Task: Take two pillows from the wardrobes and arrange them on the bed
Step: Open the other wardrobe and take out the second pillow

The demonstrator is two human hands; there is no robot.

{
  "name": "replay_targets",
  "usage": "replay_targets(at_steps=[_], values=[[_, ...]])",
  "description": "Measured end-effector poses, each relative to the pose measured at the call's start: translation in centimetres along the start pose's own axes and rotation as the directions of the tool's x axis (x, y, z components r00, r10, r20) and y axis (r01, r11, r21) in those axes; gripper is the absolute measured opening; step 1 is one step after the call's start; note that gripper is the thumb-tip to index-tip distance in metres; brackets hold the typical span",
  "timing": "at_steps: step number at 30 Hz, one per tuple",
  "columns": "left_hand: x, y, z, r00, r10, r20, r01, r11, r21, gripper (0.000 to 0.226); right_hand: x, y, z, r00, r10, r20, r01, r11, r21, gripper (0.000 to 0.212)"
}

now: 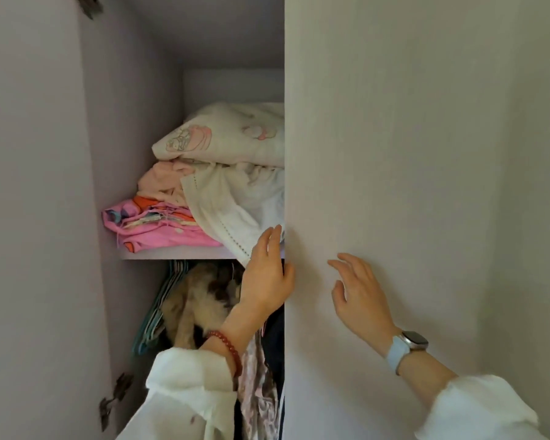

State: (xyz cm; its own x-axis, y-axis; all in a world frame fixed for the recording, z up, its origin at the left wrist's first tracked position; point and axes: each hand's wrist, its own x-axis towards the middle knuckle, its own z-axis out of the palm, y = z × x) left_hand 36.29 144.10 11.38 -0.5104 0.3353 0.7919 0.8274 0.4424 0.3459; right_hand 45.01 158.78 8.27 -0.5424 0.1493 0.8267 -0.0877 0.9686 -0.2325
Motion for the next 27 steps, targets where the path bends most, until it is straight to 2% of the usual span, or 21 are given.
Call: replay_targets(at_steps=[5, 8, 11, 15, 19, 23, 27], values=[[1.6, -0.4, 4.3, 0.973, -0.151, 0.174, 0.196, 0.941, -0.276, 0.089, -1.8, 2.3, 0.7, 1.000, 0.015, -0.001, -0.015, 0.999, 0.028, 0.040], [1.2, -0.8, 4.5, 0.971, -0.189, 0.143, 0.228, 0.910, -0.347, 0.085, -3.0, 2.2, 0.7, 0.999, 0.039, 0.016, -0.039, 0.999, 0.016, 0.039], [0.2, -0.3, 3.4, 0.979, -0.171, 0.111, 0.201, 0.894, -0.400, 0.079, -4.0, 1.4, 0.2, 0.994, 0.109, 0.011, -0.109, 0.994, 0.033, 0.038], [-2.5, 2.0, 0.3, 0.999, 0.034, 0.033, -0.006, 0.785, -0.620, 0.076, -6.4, -1.0, -0.9, 0.983, 0.157, -0.093, -0.149, 0.985, 0.089, 0.034], [-5.8, 3.7, -1.8, 0.980, 0.153, 0.129, -0.008, 0.674, -0.739, 0.069, -8.2, -3.4, -2.7, 0.973, 0.151, -0.172, -0.135, 0.986, 0.101, 0.036], [-8.3, 7.1, -2.6, 0.926, 0.328, 0.186, -0.036, 0.568, -0.822, 0.070, -10.0, -5.0, -5.8, 0.928, 0.206, -0.311, -0.161, 0.973, 0.165, 0.038], [-8.9, 10.8, -3.0, 0.826, 0.530, 0.192, -0.137, 0.519, -0.843, 0.071, -12.8, -5.4, -10.0, 0.907, 0.200, -0.369, -0.136, 0.972, 0.193, 0.039]])
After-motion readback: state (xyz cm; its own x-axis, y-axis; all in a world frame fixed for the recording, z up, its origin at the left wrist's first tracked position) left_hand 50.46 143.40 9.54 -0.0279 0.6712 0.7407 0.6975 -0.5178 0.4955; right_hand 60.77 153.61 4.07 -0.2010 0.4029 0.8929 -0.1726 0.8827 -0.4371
